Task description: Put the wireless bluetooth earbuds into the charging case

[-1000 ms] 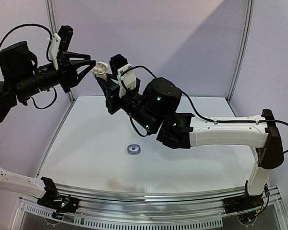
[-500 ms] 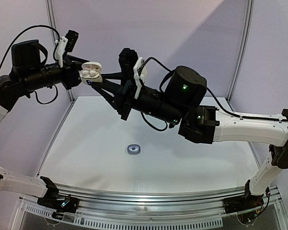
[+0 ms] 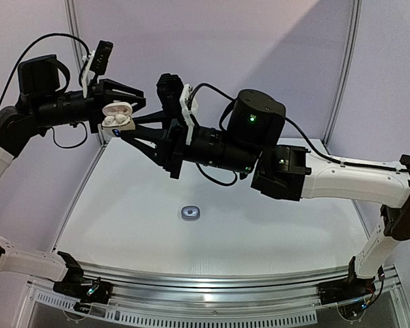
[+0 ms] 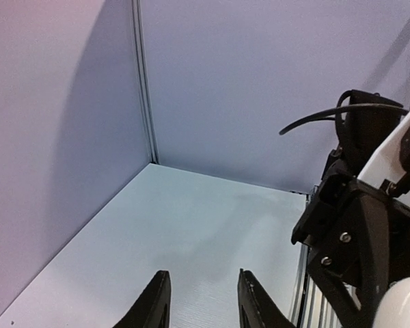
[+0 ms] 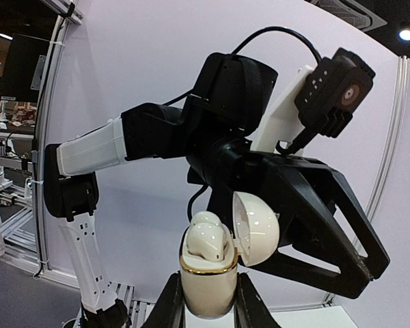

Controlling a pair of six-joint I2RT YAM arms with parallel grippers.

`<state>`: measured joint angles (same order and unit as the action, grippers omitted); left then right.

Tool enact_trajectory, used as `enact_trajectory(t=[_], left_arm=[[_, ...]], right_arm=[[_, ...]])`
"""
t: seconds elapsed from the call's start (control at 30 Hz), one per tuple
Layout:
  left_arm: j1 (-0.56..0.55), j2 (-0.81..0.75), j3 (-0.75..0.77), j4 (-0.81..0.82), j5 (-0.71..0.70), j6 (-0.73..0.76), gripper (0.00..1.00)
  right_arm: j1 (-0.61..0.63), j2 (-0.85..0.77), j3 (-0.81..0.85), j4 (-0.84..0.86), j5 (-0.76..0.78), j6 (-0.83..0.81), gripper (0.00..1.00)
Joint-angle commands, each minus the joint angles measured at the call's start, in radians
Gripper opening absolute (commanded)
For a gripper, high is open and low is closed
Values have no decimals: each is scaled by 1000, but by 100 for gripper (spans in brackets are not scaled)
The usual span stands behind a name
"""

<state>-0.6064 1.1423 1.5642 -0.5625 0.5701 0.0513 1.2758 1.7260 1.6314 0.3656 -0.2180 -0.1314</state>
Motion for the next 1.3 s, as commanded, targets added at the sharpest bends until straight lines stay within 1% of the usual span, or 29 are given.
enact_trajectory(t=[0.0,0.17,0.27,0.4,0.47,0.57,0.6,0.63,0.7,0.73,0.77,0.8,0.83,0.9,1.0,1.07,1.2,1.27], left_arm=[[-13,-19,-1,15,57,5,35],[-37,-44,-9,14,49,56,34],[-49,-55,-10,4,27,91,34],[-55,-69,-22,-1,-3,101,35],[-55,-72,-11,4,-71,96,35],[-43,-65,20,6,-259,105,37],[-32,-66,21,12,-326,110,39],[-24,-68,17,14,-396,115,43],[-9,-76,-3,17,-507,122,57],[-3,-81,-14,13,-545,119,65],[1,-85,-25,5,-561,114,76],[3,-88,-35,-4,-566,108,83],[4,-91,-45,-12,-567,98,89],[6,-96,-66,-28,-567,78,98],[9,-96,-104,-60,-567,55,99],[14,-98,-128,-71,-567,46,99],[29,-109,-167,-76,-563,30,99],[34,-113,-177,-76,-553,27,99]], right_arm=[[-6,37,44,-31,28,31,0],[-23,46,53,-52,83,76,0],[-33,44,49,-53,98,107,0],[-38,43,45,-47,101,115,0],[-45,40,43,-54,104,119,0],[-75,30,25,-89,161,195,0],[-89,15,2,-89,193,231,0],[-105,-1,-36,-88,245,255,0],[-162,-40,-87,-109,286,328,0],[-198,-54,-108,-132,291,407,0],[-235,-70,-124,-165,293,462,0],[-269,-81,-141,-200,290,535,0],[-297,-95,-157,-232,292,609,0],[-334,-108,-180,-289,292,666,0],[-375,-101,-184,-423,293,746,0],[-409,-82,-222,-470,242,868,0],[-460,-48,-374,-418,77,1072,0],[-465,-9,-420,-412,16,1122,0]])
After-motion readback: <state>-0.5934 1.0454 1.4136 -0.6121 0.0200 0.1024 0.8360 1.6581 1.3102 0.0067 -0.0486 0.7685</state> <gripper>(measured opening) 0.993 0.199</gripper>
